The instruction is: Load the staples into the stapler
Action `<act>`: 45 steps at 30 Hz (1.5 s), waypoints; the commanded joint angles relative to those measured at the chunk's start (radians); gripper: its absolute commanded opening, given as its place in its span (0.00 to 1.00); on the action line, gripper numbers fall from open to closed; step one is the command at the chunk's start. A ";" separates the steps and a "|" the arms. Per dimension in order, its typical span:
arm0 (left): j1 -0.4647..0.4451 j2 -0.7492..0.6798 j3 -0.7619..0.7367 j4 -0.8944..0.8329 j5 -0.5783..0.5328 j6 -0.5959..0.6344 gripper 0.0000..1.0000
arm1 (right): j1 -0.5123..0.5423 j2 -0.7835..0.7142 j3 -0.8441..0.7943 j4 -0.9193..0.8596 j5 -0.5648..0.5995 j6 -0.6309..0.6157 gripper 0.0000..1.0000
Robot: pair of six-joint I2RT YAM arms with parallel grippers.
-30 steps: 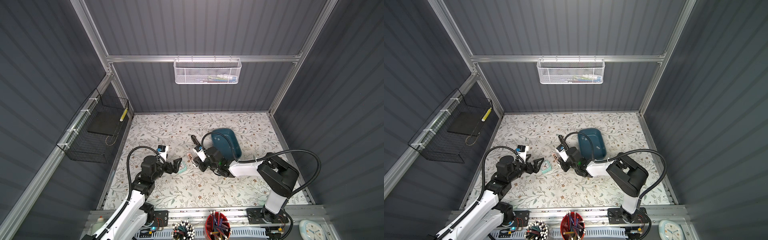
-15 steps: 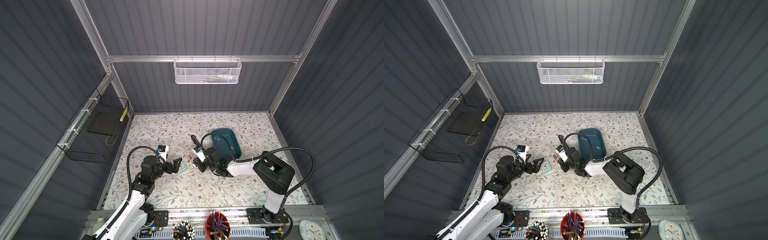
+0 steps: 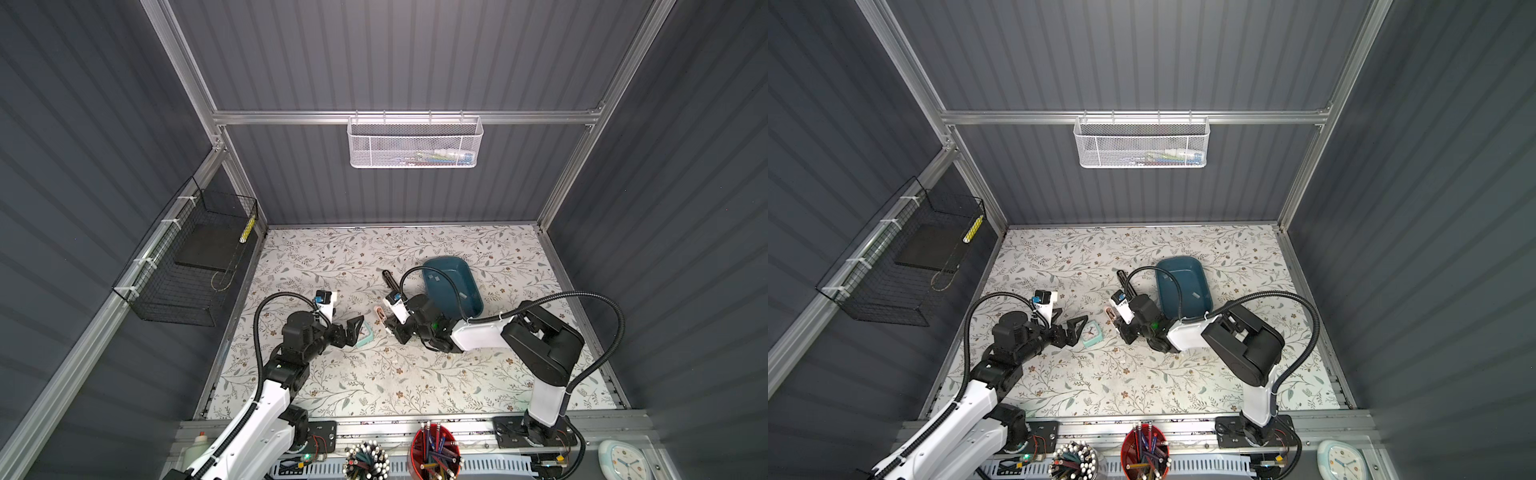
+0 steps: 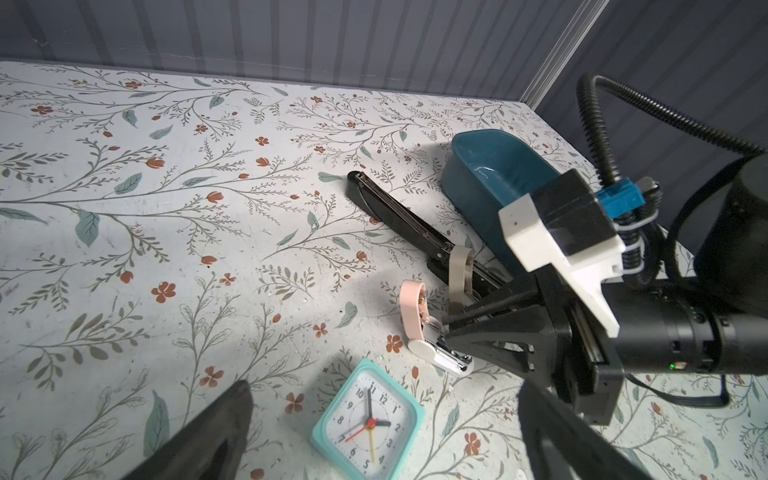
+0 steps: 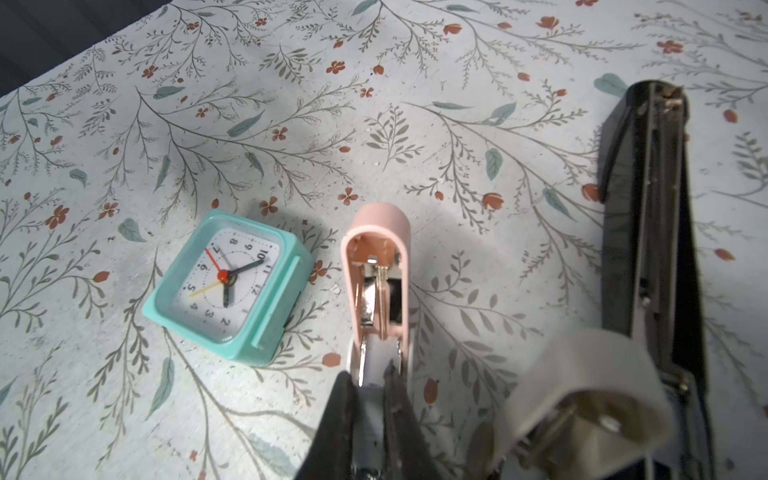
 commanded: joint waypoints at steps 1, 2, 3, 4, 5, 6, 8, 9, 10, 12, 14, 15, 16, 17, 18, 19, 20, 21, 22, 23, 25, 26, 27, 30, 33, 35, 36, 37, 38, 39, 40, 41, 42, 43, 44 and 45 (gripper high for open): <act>0.001 0.001 -0.006 -0.007 -0.004 0.021 1.00 | -0.005 0.013 0.024 -0.018 -0.001 0.009 0.00; 0.001 0.001 -0.008 -0.007 -0.004 0.021 1.00 | -0.004 0.014 0.023 -0.018 0.002 0.009 0.00; 0.001 0.002 -0.006 -0.006 -0.004 0.021 1.00 | -0.005 0.013 0.024 -0.018 0.003 0.009 0.00; 0.001 0.002 -0.006 -0.006 -0.004 0.021 1.00 | -0.005 0.014 0.024 -0.018 0.003 0.009 0.00; 0.001 0.003 -0.006 -0.007 -0.004 0.022 1.00 | -0.005 0.015 0.024 -0.018 0.004 0.008 0.00; 0.001 0.002 -0.006 -0.007 -0.003 0.021 1.00 | -0.005 0.016 0.025 -0.019 0.004 0.008 0.00; 0.001 0.002 -0.006 -0.006 -0.004 0.022 1.00 | -0.004 0.017 0.027 -0.020 0.003 0.009 0.00; 0.001 0.002 -0.006 -0.006 -0.003 0.021 1.00 | -0.005 0.019 0.027 -0.020 0.003 0.008 0.00; 0.001 0.002 -0.006 -0.006 -0.003 0.021 1.00 | -0.004 0.019 0.027 -0.020 0.002 0.009 0.00; 0.001 0.002 -0.006 -0.006 -0.003 0.021 1.00 | -0.005 0.022 0.028 -0.021 0.004 0.009 0.00; 0.001 0.002 -0.006 -0.007 -0.003 0.021 1.00 | -0.004 0.026 0.030 -0.023 0.004 0.010 0.00; 0.001 0.002 -0.006 -0.007 -0.002 0.021 1.00 | -0.004 0.029 0.030 -0.023 0.003 0.010 0.00; 0.001 0.001 -0.006 -0.007 -0.002 0.022 1.00 | -0.004 0.028 0.030 -0.023 0.001 0.011 0.00; 0.001 0.002 -0.006 -0.007 0.000 0.023 1.00 | -0.004 0.029 0.030 -0.023 0.003 0.012 0.00; 0.001 0.001 -0.007 -0.006 0.000 0.023 1.00 | -0.005 0.031 0.030 -0.023 0.005 0.012 0.00; 0.001 0.001 -0.006 -0.006 -0.001 0.023 1.00 | -0.004 0.032 0.030 -0.023 0.006 0.012 0.00; 0.001 0.001 -0.006 -0.006 0.001 0.023 1.00 | -0.004 0.033 0.030 -0.025 0.011 0.012 0.00; 0.002 0.001 -0.007 -0.005 0.000 0.023 1.00 | -0.004 0.032 0.030 -0.024 0.013 0.013 0.00; 0.001 0.001 -0.007 -0.007 0.001 0.023 1.00 | -0.004 0.034 0.031 -0.026 0.015 0.013 0.00; 0.001 0.000 -0.007 -0.007 0.000 0.024 1.00 | -0.005 0.037 0.033 -0.027 0.016 0.014 0.00; 0.001 -0.001 -0.007 -0.006 0.002 0.023 1.00 | -0.004 0.039 0.035 -0.032 0.017 0.015 0.00; 0.001 -0.001 -0.007 -0.006 0.001 0.023 1.00 | -0.004 0.040 0.037 -0.033 0.015 0.015 0.00; 0.001 -0.001 -0.008 -0.006 0.001 0.023 1.00 | -0.004 0.041 0.037 -0.034 0.017 0.016 0.00; 0.001 0.001 -0.007 -0.006 0.000 0.023 1.00 | -0.004 0.039 0.036 -0.034 0.019 0.014 0.00; 0.001 0.002 -0.008 -0.006 0.000 0.022 1.00 | -0.005 0.038 0.034 -0.036 0.030 0.012 0.00; 0.001 0.003 -0.006 -0.006 0.001 0.023 1.00 | -0.004 0.036 0.033 -0.038 0.040 0.013 0.00; 0.001 0.003 -0.006 -0.006 0.001 0.023 1.00 | -0.004 0.037 0.034 -0.038 0.043 0.012 0.00; 0.002 0.003 -0.006 -0.006 0.000 0.023 1.00 | -0.004 0.036 0.035 -0.041 0.046 0.010 0.00; 0.001 0.004 -0.006 -0.005 0.001 0.023 1.00 | -0.004 0.034 0.034 -0.041 0.049 0.010 0.00; 0.001 0.004 -0.006 -0.006 0.000 0.023 1.00 | -0.004 0.033 0.034 -0.041 0.048 0.008 0.00; 0.001 0.004 -0.006 -0.005 0.001 0.023 1.00 | -0.005 0.029 0.033 -0.041 0.043 0.005 0.00; 0.002 0.004 -0.006 -0.004 0.001 0.023 1.00 | -0.004 0.022 0.030 -0.039 0.033 0.000 0.00; 0.001 0.002 -0.006 -0.005 0.002 0.023 1.00 | -0.004 0.010 0.025 -0.033 0.027 -0.005 0.00; 0.001 0.002 -0.006 -0.006 0.001 0.023 1.00 | -0.004 -0.001 0.016 -0.024 0.023 -0.010 0.00; 0.001 0.002 -0.006 -0.006 0.000 0.022 1.00 | -0.004 -0.013 0.011 -0.022 0.021 -0.016 0.00; 0.001 0.002 -0.006 -0.006 0.001 0.023 1.00 | -0.004 -0.024 0.007 -0.023 0.022 -0.024 0.00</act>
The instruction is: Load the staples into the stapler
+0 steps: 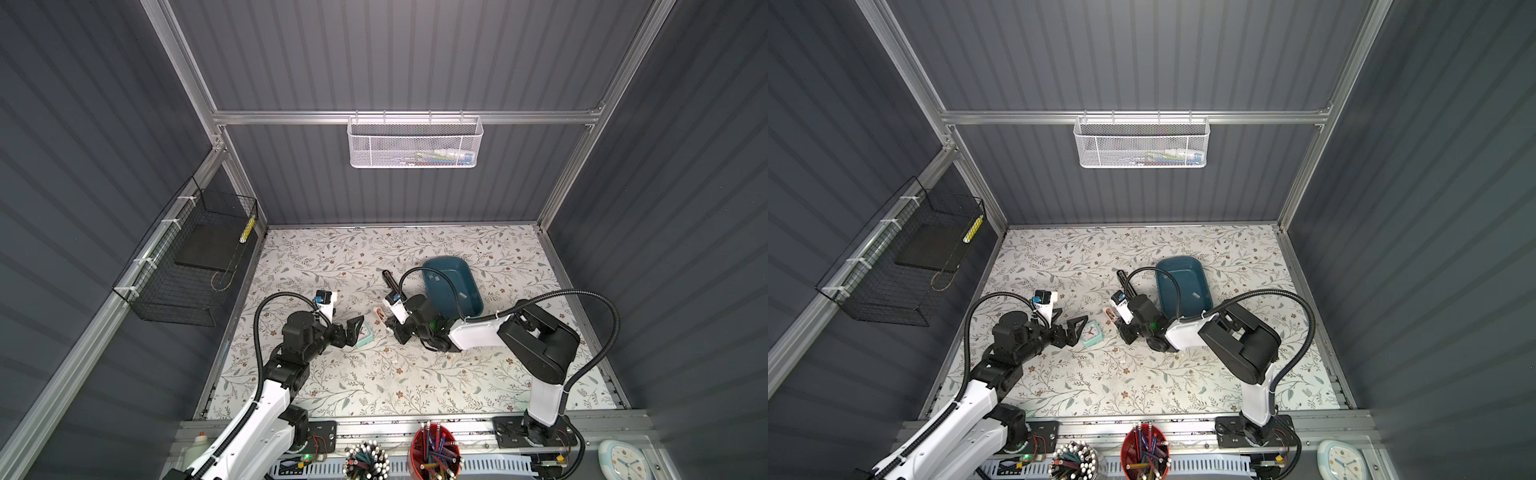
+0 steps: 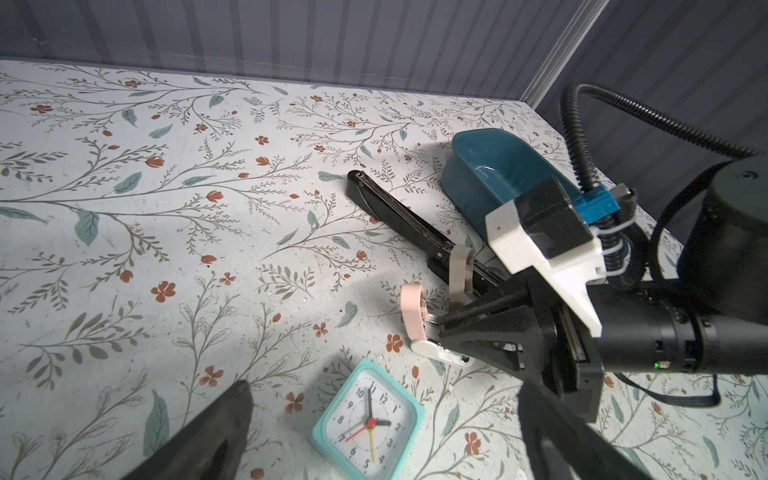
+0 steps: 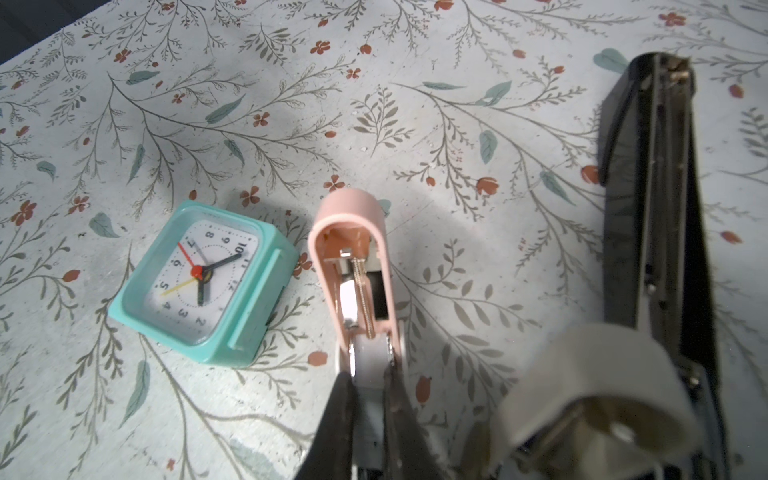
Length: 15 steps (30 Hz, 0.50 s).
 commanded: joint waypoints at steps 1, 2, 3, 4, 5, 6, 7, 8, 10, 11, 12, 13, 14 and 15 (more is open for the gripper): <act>0.001 0.000 -0.006 -0.006 0.001 0.022 1.00 | -0.004 -0.049 -0.011 0.001 0.001 -0.033 0.00; 0.001 0.000 -0.006 -0.006 0.002 0.023 1.00 | -0.004 -0.055 -0.014 0.001 0.006 -0.036 0.00; 0.001 -0.002 -0.006 -0.006 0.002 0.023 1.00 | -0.004 -0.059 -0.017 0.002 0.008 -0.040 0.00; 0.001 -0.001 -0.006 -0.006 0.001 0.023 1.00 | -0.004 -0.059 -0.018 0.002 0.009 -0.041 0.00; 0.001 -0.002 -0.006 -0.007 0.001 0.023 1.00 | -0.004 -0.056 -0.018 0.003 0.010 -0.040 0.00; 0.001 -0.003 -0.006 -0.008 0.001 0.023 1.00 | -0.004 -0.053 -0.017 0.002 0.009 -0.039 0.00; 0.001 -0.003 -0.007 -0.007 0.001 0.022 1.00 | -0.004 -0.048 -0.015 0.002 0.008 -0.039 0.00; 0.001 -0.004 -0.007 -0.008 0.000 0.022 1.00 | -0.005 -0.043 -0.013 0.002 0.007 -0.037 0.00; 0.001 -0.006 -0.007 -0.008 0.000 0.023 1.00 | -0.005 -0.035 -0.010 0.001 0.008 -0.037 0.00; 0.001 -0.006 -0.008 -0.008 -0.001 0.023 1.00 | -0.005 -0.031 -0.009 0.001 0.008 -0.037 0.00; 0.001 -0.006 -0.007 -0.009 -0.001 0.023 1.00 | -0.005 -0.027 -0.007 0.000 0.011 -0.035 0.00; 0.002 -0.006 -0.008 -0.009 0.000 0.023 1.00 | -0.006 -0.022 -0.004 -0.002 0.013 -0.035 0.00; 0.001 -0.006 -0.007 -0.009 -0.001 0.023 1.00 | -0.006 -0.017 -0.002 -0.004 0.013 -0.034 0.00; 0.001 -0.006 -0.007 -0.009 0.000 0.023 1.00 | -0.006 -0.013 0.000 -0.005 0.013 -0.034 0.00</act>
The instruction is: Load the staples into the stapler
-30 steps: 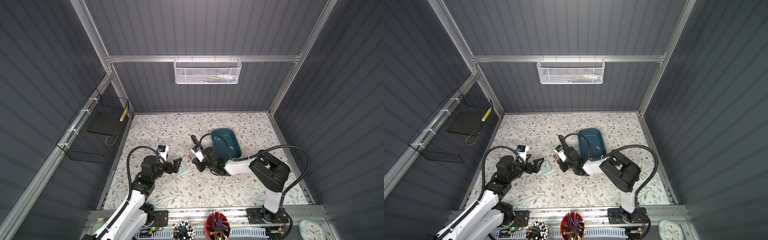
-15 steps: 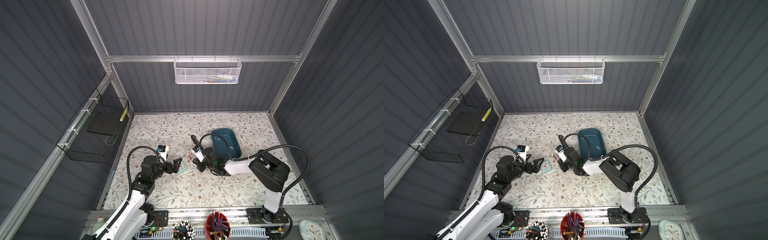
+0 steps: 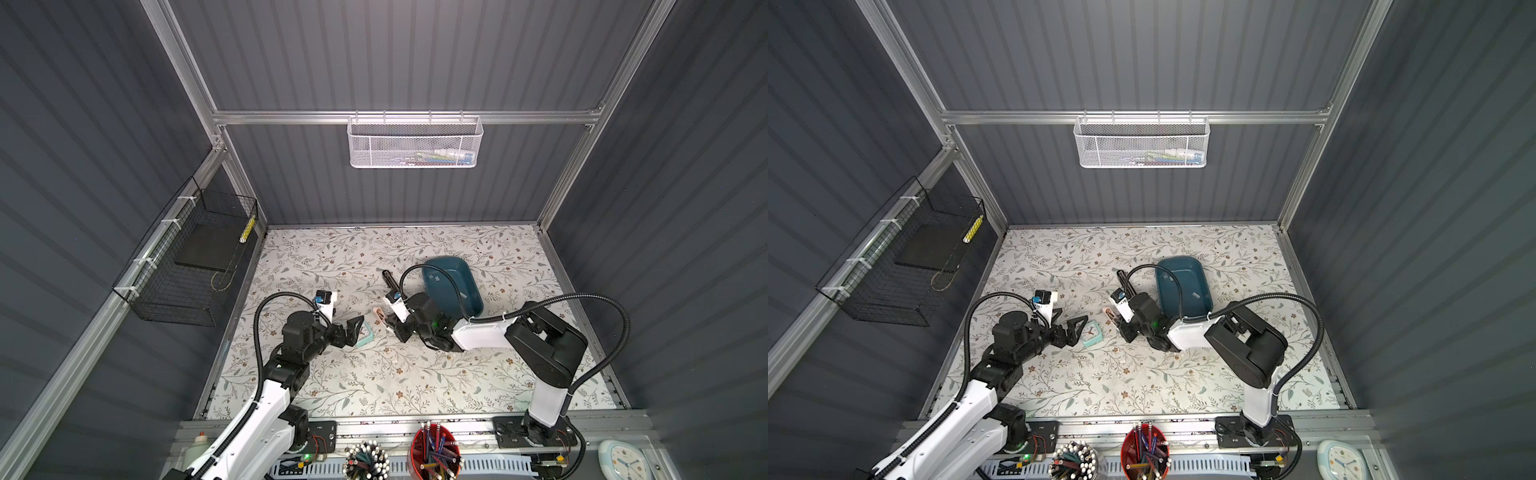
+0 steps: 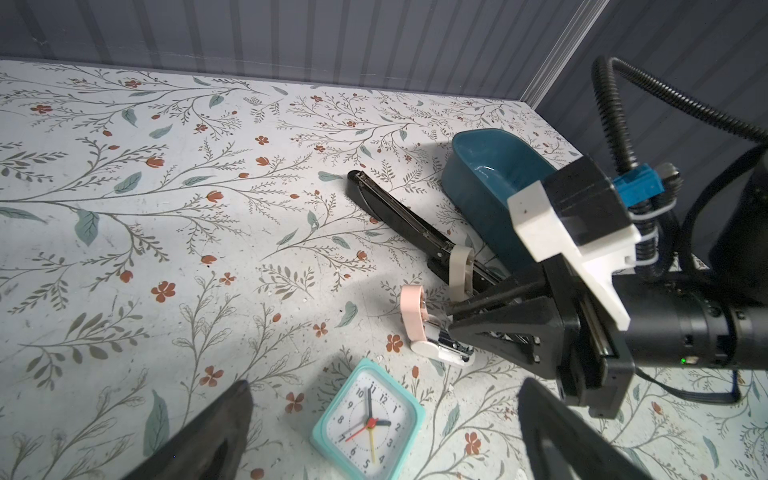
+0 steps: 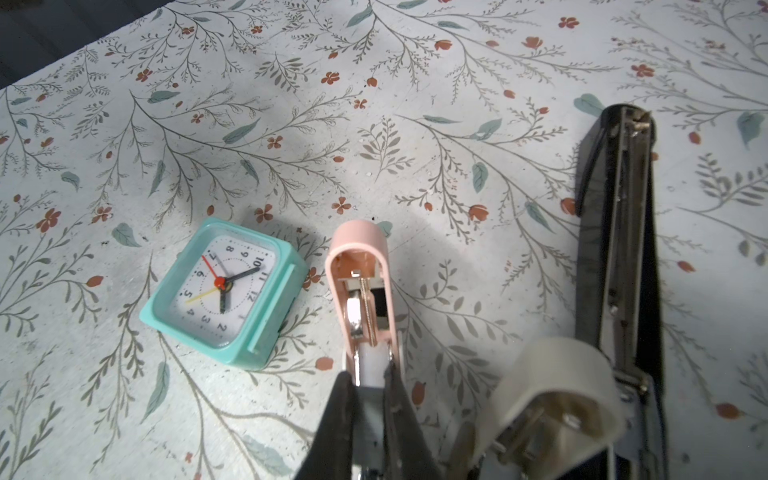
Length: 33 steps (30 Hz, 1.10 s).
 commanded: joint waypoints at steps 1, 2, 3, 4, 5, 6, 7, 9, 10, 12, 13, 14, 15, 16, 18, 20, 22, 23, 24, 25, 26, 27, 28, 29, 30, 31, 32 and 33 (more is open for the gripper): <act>0.001 -0.006 -0.008 -0.008 0.000 0.023 1.00 | -0.006 0.025 0.007 -0.004 0.010 -0.009 0.00; 0.001 -0.006 -0.008 -0.009 0.000 0.023 1.00 | -0.006 0.026 0.007 -0.003 0.009 -0.008 0.00; 0.001 -0.006 -0.008 -0.009 0.000 0.023 1.00 | -0.006 0.028 0.009 -0.004 0.009 -0.008 0.00; 0.001 -0.007 -0.007 -0.008 0.000 0.023 1.00 | -0.006 0.030 0.009 -0.004 0.011 -0.008 0.00; 0.001 -0.007 -0.008 -0.008 -0.001 0.023 1.00 | -0.006 0.033 0.010 -0.004 0.012 -0.008 0.00; 0.001 -0.007 -0.007 -0.009 0.000 0.023 1.00 | -0.006 0.034 0.010 -0.004 0.015 -0.007 0.00; 0.001 -0.007 -0.008 -0.008 0.000 0.022 1.00 | -0.006 0.034 0.010 -0.004 0.015 -0.007 0.00; 0.001 -0.007 -0.008 -0.008 0.000 0.023 1.00 | -0.007 0.036 0.010 -0.004 0.016 -0.007 0.00; 0.001 -0.007 -0.007 -0.010 0.000 0.023 1.00 | -0.007 0.036 0.010 -0.004 0.014 -0.006 0.00; 0.001 -0.007 -0.008 -0.009 -0.001 0.022 1.00 | -0.007 0.038 0.012 -0.004 0.014 -0.006 0.00; 0.001 -0.007 -0.008 -0.009 -0.001 0.023 1.00 | -0.007 0.038 0.011 -0.007 0.014 -0.005 0.00; 0.001 -0.007 -0.008 -0.009 0.000 0.023 1.00 | -0.007 0.039 0.012 -0.006 0.015 -0.005 0.00; 0.001 -0.007 -0.008 -0.008 -0.001 0.022 1.00 | -0.007 0.040 0.012 -0.006 0.017 -0.005 0.00; 0.001 -0.007 -0.007 -0.009 0.000 0.023 1.00 | -0.007 0.040 0.012 -0.006 0.017 -0.006 0.00; 0.001 -0.007 -0.008 -0.009 0.000 0.023 1.00 | -0.007 0.043 0.012 -0.007 0.017 -0.005 0.00; 0.001 -0.007 -0.008 -0.009 -0.001 0.023 1.00 | -0.007 0.045 0.013 -0.007 0.018 -0.005 0.00; 0.001 -0.007 -0.008 -0.009 0.000 0.022 1.00 | -0.006 0.048 0.014 -0.009 0.018 -0.006 0.00; 0.001 -0.007 -0.007 -0.010 -0.001 0.023 1.00 | -0.007 0.050 0.015 -0.009 0.020 -0.008 0.00; 0.001 -0.007 -0.008 -0.010 0.000 0.023 1.00 | -0.007 0.051 0.017 -0.012 0.020 -0.009 0.00; 0.001 -0.008 -0.007 -0.010 0.000 0.022 1.00 | -0.007 0.054 0.020 -0.016 0.019 -0.009 0.00; 0.002 -0.008 -0.008 -0.009 -0.001 0.023 1.00 | -0.007 0.056 0.022 -0.019 0.017 -0.009 0.00; 0.001 -0.007 -0.008 -0.009 -0.001 0.023 1.00 | -0.007 0.057 0.022 -0.018 0.016 -0.009 0.00; 0.001 -0.007 -0.008 -0.010 -0.001 0.023 1.00 | -0.007 0.057 0.022 -0.018 0.014 -0.009 0.00; 0.001 -0.007 -0.008 -0.009 -0.001 0.023 1.00 | -0.008 0.057 0.022 -0.019 0.012 -0.009 0.00; 0.001 -0.007 -0.007 -0.009 0.000 0.023 1.00 | -0.007 0.058 0.023 -0.021 0.009 -0.008 0.00; 0.001 -0.007 -0.007 -0.009 0.000 0.022 1.00 | -0.006 0.057 0.024 -0.022 0.003 -0.006 0.00; 0.001 -0.007 -0.007 -0.010 -0.001 0.023 1.00 | -0.005 0.054 0.023 -0.025 -0.001 -0.005 0.00; 0.001 -0.007 -0.007 -0.010 0.000 0.022 1.00 | -0.001 0.050 0.020 -0.024 -0.001 -0.003 0.00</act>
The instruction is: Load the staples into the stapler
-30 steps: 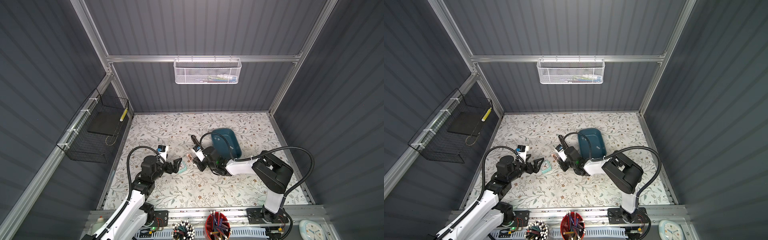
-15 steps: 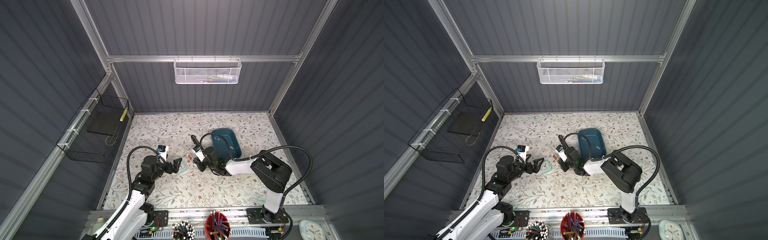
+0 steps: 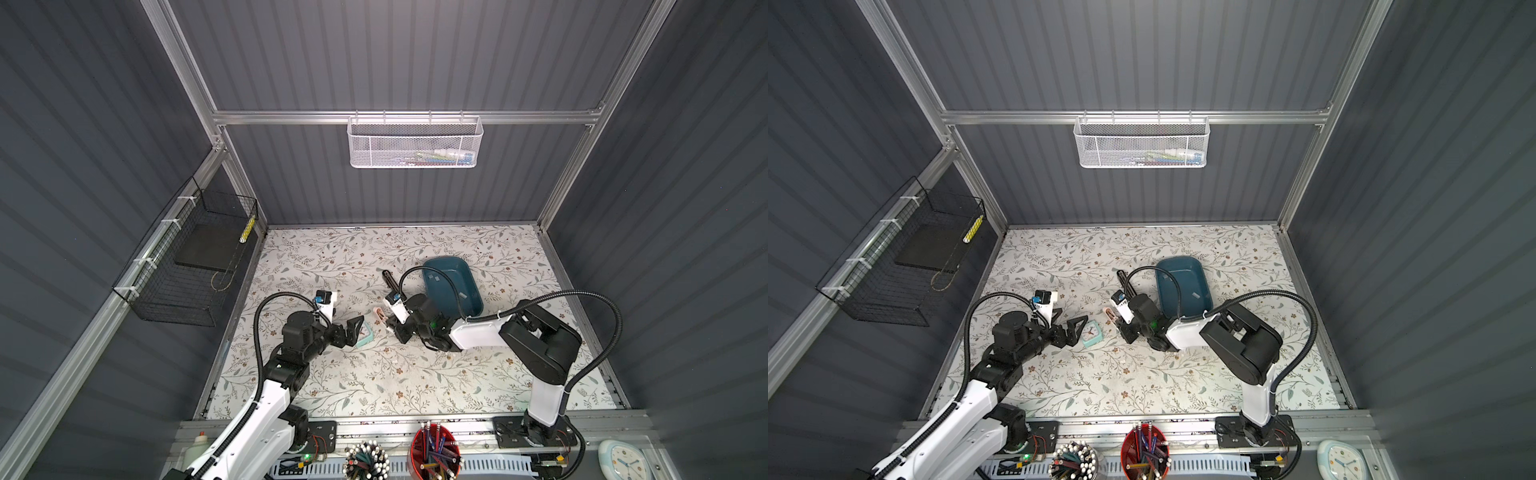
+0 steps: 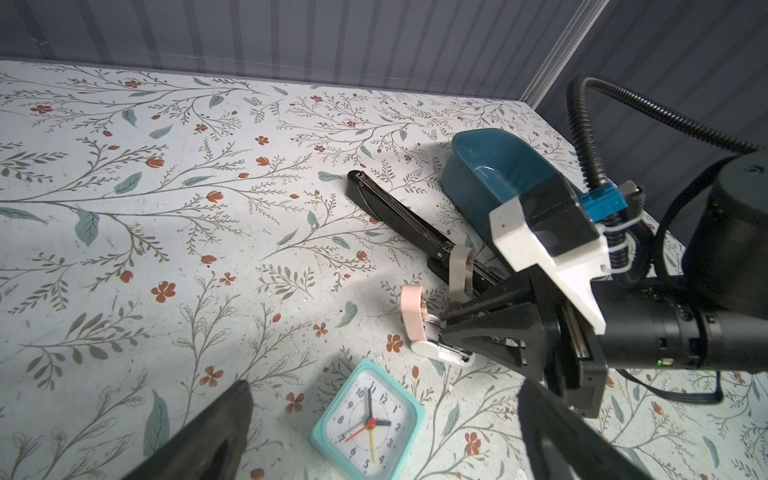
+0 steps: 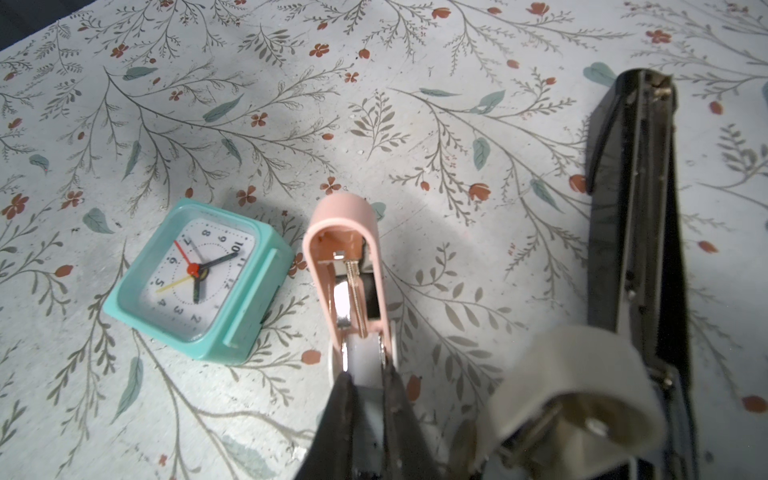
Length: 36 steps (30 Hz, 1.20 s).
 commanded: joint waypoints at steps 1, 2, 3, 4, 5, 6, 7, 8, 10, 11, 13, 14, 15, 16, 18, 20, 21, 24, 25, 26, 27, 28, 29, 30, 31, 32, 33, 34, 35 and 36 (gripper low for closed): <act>0.002 -0.007 -0.007 -0.010 -0.001 0.022 1.00 | 0.007 0.014 0.006 -0.016 -0.005 0.001 0.00; 0.001 -0.006 -0.008 -0.010 -0.001 0.021 1.00 | 0.010 0.012 -0.002 -0.011 -0.005 0.007 0.00; 0.001 -0.007 -0.007 -0.010 -0.001 0.022 1.00 | 0.013 0.010 -0.005 -0.012 -0.006 0.013 0.00; 0.001 -0.007 -0.007 -0.010 -0.001 0.022 1.00 | 0.015 0.011 -0.010 -0.013 -0.005 0.022 0.00; 0.001 -0.010 -0.008 -0.010 0.001 0.022 1.00 | 0.015 0.013 -0.015 -0.014 -0.005 0.029 0.00; 0.001 -0.009 -0.007 -0.010 0.001 0.022 1.00 | 0.016 0.012 -0.019 -0.013 -0.001 0.036 0.00; 0.001 -0.010 -0.007 -0.010 0.002 0.021 1.00 | 0.017 0.012 -0.025 -0.014 0.001 0.042 0.00; 0.001 -0.009 -0.008 -0.010 0.003 0.022 1.00 | 0.018 0.009 -0.030 -0.014 0.005 0.047 0.00; 0.001 -0.008 -0.008 -0.008 0.005 0.022 1.00 | 0.025 0.004 -0.034 -0.018 0.014 0.051 0.00; 0.001 -0.006 -0.007 -0.007 0.006 0.021 1.00 | 0.028 0.000 -0.034 -0.023 0.018 0.053 0.00; 0.002 -0.007 -0.008 -0.007 0.007 0.020 1.00 | 0.034 -0.003 -0.038 -0.027 0.033 0.059 0.00; 0.001 -0.007 -0.007 -0.007 0.007 0.021 1.00 | 0.036 -0.001 -0.037 -0.031 0.043 0.064 0.00; 0.001 -0.009 -0.008 -0.007 0.007 0.022 1.00 | 0.038 0.002 -0.037 -0.036 0.047 0.066 0.00; 0.001 -0.009 -0.008 -0.007 0.006 0.022 1.00 | 0.039 0.008 -0.035 -0.039 0.057 0.070 0.00; 0.001 -0.010 -0.009 -0.007 0.008 0.019 1.00 | 0.043 0.014 -0.035 -0.043 0.073 0.074 0.00; 0.001 -0.008 -0.009 -0.005 0.009 0.021 1.00 | 0.046 0.014 -0.034 -0.051 0.088 0.077 0.00; 0.001 -0.008 -0.010 -0.006 0.008 0.021 1.00 | 0.046 0.013 -0.032 -0.058 0.092 0.075 0.00; 0.001 -0.002 -0.007 -0.003 0.009 0.020 1.00 | 0.052 0.003 -0.035 -0.084 0.111 0.074 0.03; 0.001 0.001 -0.008 -0.003 0.010 0.019 1.00 | 0.055 -0.001 -0.035 -0.096 0.123 0.073 0.05; 0.001 0.001 -0.007 -0.002 0.010 0.020 1.00 | 0.059 -0.001 -0.035 -0.107 0.132 0.073 0.05; 0.001 0.001 -0.007 -0.003 0.010 0.019 1.00 | 0.062 -0.005 -0.037 -0.115 0.137 0.074 0.06; 0.001 0.001 -0.008 -0.003 0.010 0.021 1.00 | 0.068 -0.006 -0.037 -0.121 0.146 0.072 0.08; 0.001 -0.001 -0.008 -0.003 0.011 0.020 1.00 | 0.073 -0.007 -0.035 -0.130 0.159 0.072 0.09; 0.001 0.000 -0.008 -0.003 0.011 0.019 1.00 | 0.077 -0.008 -0.032 -0.142 0.174 0.071 0.11; 0.001 -0.002 -0.008 -0.002 0.013 0.019 1.00 | 0.082 -0.012 -0.031 -0.150 0.184 0.066 0.11; 0.001 -0.003 -0.008 -0.002 0.013 0.020 1.00 | 0.088 -0.012 -0.030 -0.157 0.196 0.065 0.13; 0.001 -0.004 -0.008 -0.003 0.013 0.020 1.00 | 0.090 -0.014 -0.030 -0.163 0.211 0.068 0.14; 0.001 -0.004 -0.007 -0.003 0.015 0.019 1.00 | 0.092 -0.012 -0.028 -0.172 0.224 0.073 0.17; 0.001 -0.005 -0.010 -0.003 0.015 0.019 1.00 | 0.093 -0.012 -0.025 -0.181 0.238 0.074 0.19; 0.001 -0.006 -0.010 -0.002 0.015 0.019 1.00 | 0.095 -0.011 -0.022 -0.190 0.252 0.075 0.20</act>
